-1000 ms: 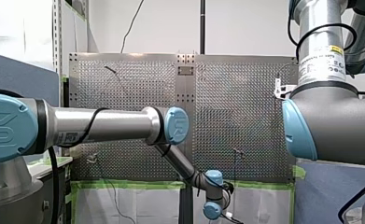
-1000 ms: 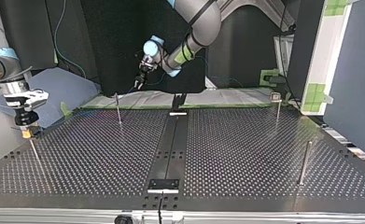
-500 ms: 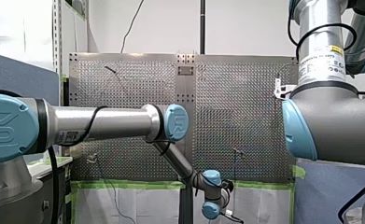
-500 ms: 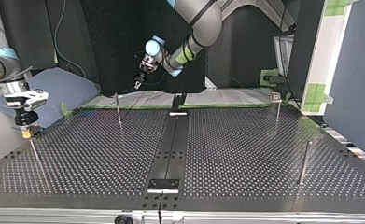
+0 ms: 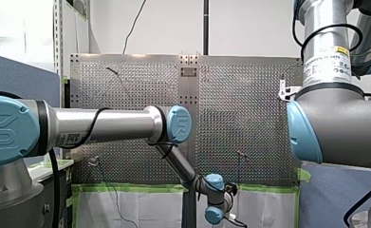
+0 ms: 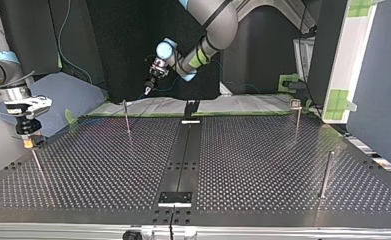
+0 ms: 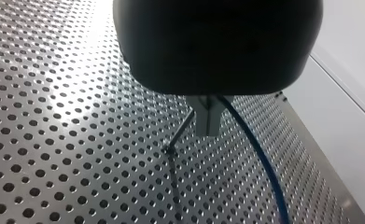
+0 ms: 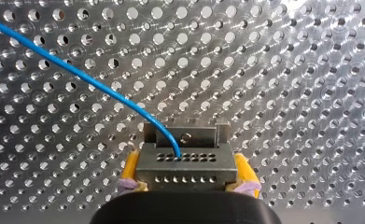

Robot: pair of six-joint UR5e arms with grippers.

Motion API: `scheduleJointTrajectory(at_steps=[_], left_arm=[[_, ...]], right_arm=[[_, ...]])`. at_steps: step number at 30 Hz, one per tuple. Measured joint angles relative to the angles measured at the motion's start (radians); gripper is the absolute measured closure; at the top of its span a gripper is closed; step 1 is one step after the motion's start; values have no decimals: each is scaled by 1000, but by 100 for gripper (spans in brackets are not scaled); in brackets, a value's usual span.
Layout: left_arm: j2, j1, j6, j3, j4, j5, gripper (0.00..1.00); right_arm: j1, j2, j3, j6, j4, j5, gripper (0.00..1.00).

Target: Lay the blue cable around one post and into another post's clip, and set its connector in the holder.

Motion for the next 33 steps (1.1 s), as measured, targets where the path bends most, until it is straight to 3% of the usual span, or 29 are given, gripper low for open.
scheduleJointTrajectory(at_steps=[5,14,25,33], left_arm=[[8,0,-1,-7,27,5,100],[61,10,64,-56,36,-7,100],[157,93,160,-152,23,-71,100],[221,128,224,-216,-16,-132,100]], right_arm=[[0,0,0,0,0,0,100],[0,0,0,0,0,0,100],[0,0,0,0,0,0,100],[0,0,0,0,0,0,100]])
